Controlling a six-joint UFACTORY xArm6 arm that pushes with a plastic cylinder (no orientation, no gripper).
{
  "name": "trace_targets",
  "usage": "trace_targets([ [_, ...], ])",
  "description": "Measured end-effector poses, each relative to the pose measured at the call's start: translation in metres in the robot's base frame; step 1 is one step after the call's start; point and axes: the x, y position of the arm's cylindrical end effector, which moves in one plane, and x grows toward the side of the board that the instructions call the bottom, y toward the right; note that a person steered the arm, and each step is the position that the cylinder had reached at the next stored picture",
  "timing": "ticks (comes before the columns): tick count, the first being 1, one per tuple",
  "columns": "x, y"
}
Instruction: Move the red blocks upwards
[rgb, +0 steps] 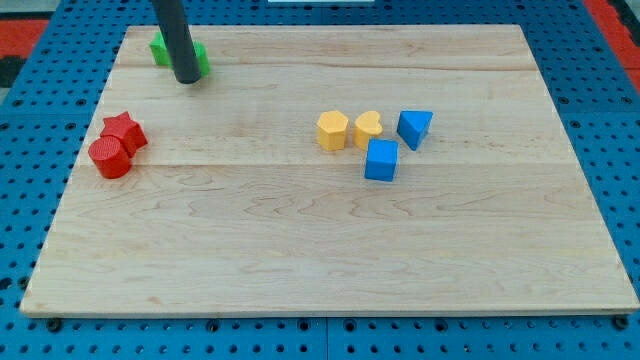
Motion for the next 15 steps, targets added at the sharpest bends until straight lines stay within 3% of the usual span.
trace_targets([
  [1,0.007,0.003],
  [2,0.093,0.011],
  [3,0.176,-0.045],
  [4,0.198,-0.116],
  [5,0.163,-0.113],
  [6,0.158,-0.069],
  [7,0.187,-0.076],
  [8,0.200,-0.035],
  [11,0.123,-0.100],
  [12,0.157,-0.103],
  [13,0.190,-0.037],
  [14,0.184,-0.027],
  [15,0.143,-0.050],
])
